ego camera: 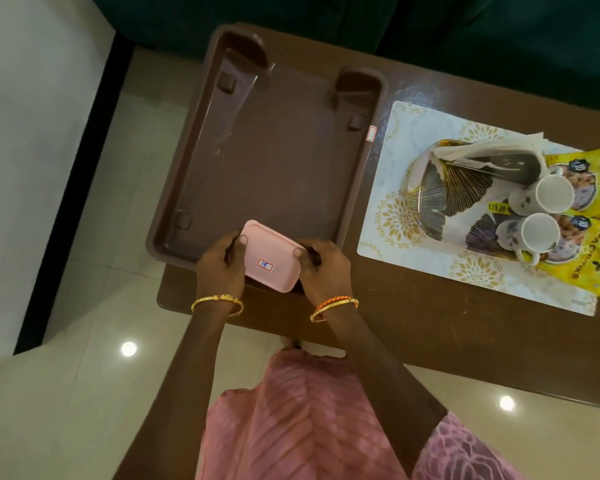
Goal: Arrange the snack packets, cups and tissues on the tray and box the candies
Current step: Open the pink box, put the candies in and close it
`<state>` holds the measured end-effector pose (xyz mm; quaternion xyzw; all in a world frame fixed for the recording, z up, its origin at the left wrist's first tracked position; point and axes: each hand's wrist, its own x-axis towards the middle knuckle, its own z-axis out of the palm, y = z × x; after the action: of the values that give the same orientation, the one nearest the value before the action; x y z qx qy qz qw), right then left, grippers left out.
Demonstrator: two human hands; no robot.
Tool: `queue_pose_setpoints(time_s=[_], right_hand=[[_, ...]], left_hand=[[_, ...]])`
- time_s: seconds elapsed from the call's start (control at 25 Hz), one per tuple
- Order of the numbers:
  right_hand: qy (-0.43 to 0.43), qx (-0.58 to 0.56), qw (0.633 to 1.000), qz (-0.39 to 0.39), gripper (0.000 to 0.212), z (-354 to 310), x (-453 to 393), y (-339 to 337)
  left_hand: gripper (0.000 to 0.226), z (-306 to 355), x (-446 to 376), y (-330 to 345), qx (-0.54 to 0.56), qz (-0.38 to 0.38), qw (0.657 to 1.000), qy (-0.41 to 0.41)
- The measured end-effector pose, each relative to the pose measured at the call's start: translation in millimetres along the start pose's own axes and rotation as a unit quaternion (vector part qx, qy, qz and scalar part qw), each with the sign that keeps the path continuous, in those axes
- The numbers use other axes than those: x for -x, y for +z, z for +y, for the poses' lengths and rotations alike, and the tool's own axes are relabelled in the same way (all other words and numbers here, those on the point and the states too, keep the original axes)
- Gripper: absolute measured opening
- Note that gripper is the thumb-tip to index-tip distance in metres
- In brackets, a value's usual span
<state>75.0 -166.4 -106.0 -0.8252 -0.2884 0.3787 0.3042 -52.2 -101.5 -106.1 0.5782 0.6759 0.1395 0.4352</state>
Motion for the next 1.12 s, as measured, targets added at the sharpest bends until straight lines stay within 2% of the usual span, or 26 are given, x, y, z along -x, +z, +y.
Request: queue_pose_setpoints(time_s=[0.12, 0.24, 0.36, 0.52, 0.76, 0.88, 1.12], right_hand=[[0.028, -0.070, 0.997, 0.029, 0.021, 1, 2, -7], [0.060, -0.157, 0.985, 0.045, 0.020, 2, 10, -22], [0.078, -0.199, 0.972, 0.093, 0.019, 11, 24, -43], [0.111, -0.205, 0.962, 0.145, 0.018, 42, 41, -75], [0.181, -0.199, 0.931, 0.245, 0.019, 104, 71, -106], [0.191, -0.152, 0.944, 0.222, 0.026, 138, 80, -134], [0.148, -0.113, 0.964, 0.192, 0.025, 208, 81, -217]], left_hand=[[0.018, 11, 1, -2, 0.188, -0.011, 0.981, -0.052], [0.030, 27, 6, 8, 0.388, -0.072, 0.912, -0.111], [0.045, 42, 20, 33, 0.470, -0.125, 0.857, -0.169], [0.057, 52, 48, 77, 0.466, -0.203, 0.839, -0.194], [0.055, 57, 87, 149, 0.408, -0.302, 0.829, -0.235], [0.060, 60, 112, 187, 0.362, -0.364, 0.814, -0.271], [0.060, 72, 182, 275, 0.281, -0.452, 0.783, -0.321]])
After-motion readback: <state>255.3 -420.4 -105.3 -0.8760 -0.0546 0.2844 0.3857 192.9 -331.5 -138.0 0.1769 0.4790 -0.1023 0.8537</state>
